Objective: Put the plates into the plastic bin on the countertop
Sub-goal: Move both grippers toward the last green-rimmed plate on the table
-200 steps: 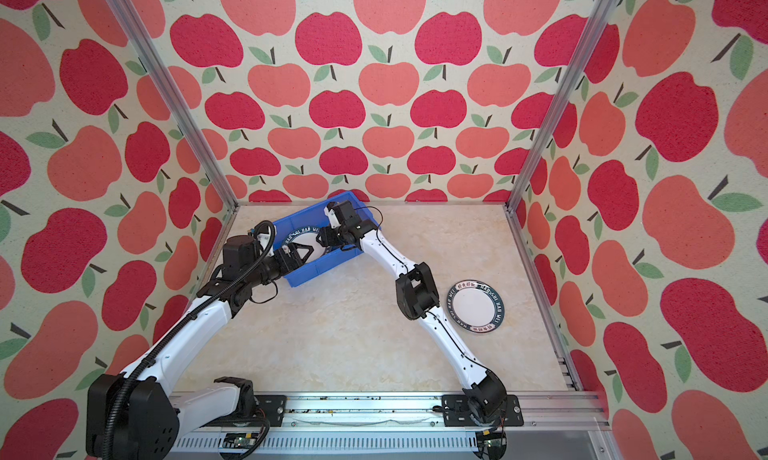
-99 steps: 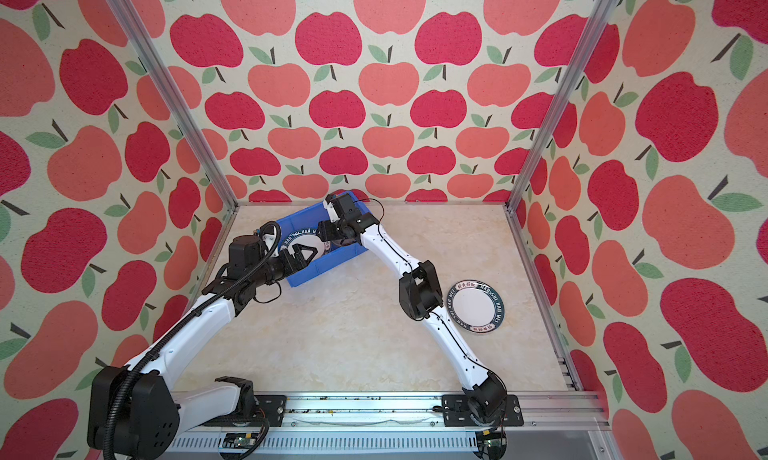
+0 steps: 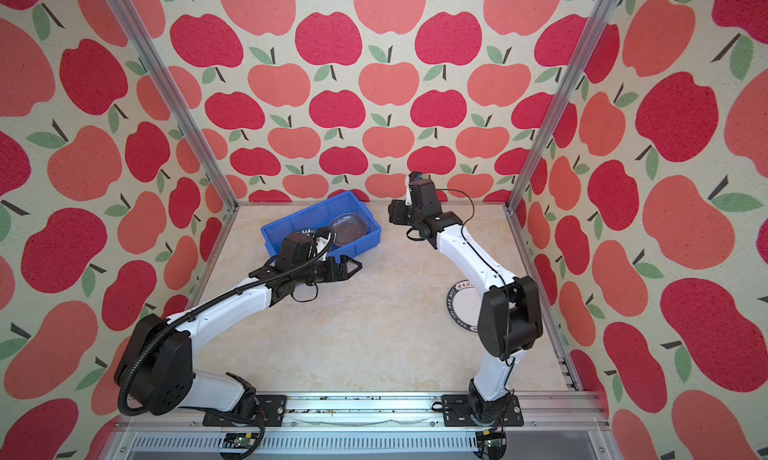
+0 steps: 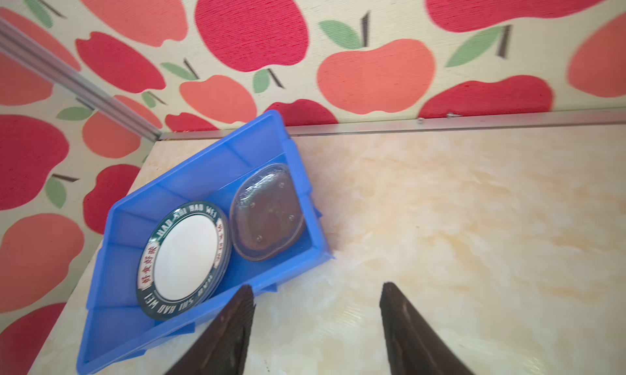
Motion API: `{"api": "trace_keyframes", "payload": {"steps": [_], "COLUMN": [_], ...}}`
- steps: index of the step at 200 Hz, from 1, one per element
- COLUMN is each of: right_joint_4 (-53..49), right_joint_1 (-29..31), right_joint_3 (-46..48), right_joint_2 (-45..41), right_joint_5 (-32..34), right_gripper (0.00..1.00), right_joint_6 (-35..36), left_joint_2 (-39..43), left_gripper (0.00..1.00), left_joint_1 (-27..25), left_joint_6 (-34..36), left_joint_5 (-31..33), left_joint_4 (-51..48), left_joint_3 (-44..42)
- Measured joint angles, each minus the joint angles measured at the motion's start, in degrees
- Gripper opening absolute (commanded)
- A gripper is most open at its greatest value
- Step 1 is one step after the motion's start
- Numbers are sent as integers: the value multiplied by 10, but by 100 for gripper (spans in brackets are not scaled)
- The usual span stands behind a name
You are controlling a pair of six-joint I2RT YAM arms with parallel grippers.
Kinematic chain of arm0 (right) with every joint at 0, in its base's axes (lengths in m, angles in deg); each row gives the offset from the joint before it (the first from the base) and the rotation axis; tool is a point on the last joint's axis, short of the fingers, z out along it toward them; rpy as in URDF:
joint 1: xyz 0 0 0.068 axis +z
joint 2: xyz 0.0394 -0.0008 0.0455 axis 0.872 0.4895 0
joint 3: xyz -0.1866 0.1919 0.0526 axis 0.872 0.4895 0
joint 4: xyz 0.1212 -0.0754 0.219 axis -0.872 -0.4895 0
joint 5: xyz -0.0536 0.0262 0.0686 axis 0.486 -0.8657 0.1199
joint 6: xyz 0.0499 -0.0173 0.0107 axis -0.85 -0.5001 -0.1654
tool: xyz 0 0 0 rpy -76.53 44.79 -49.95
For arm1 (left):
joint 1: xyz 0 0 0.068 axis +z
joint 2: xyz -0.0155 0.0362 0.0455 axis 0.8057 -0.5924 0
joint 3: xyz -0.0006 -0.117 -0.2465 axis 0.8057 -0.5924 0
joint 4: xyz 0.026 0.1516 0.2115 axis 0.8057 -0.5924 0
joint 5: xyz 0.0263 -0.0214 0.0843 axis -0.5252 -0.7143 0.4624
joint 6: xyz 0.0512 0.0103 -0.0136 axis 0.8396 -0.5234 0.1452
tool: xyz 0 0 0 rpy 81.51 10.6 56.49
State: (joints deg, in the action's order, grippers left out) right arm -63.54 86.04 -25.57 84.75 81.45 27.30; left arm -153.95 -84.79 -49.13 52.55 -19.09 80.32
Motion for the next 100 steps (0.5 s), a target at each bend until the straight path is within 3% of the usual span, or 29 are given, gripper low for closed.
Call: {"api": "trace_keyframes", "payload": {"steps": [39, 100], "right_joint_4": [25, 75], "right_joint_1": [-33, -107], "right_joint_3": [177, 310], "right_joint_2": [-147, -287], "right_joint_5": [5, -14], "right_gripper": [62, 58], "right_joint_6": [-15, -28], "left_joint_2": [-122, -311], "left_gripper": [82, 59], "left_joint_1": [-78, -154], "left_joint_6": [-9, -53], "left_joint_5": [-25, -68], "left_joint_4": [49, 123], "left_joint_3": [70, 178]}}
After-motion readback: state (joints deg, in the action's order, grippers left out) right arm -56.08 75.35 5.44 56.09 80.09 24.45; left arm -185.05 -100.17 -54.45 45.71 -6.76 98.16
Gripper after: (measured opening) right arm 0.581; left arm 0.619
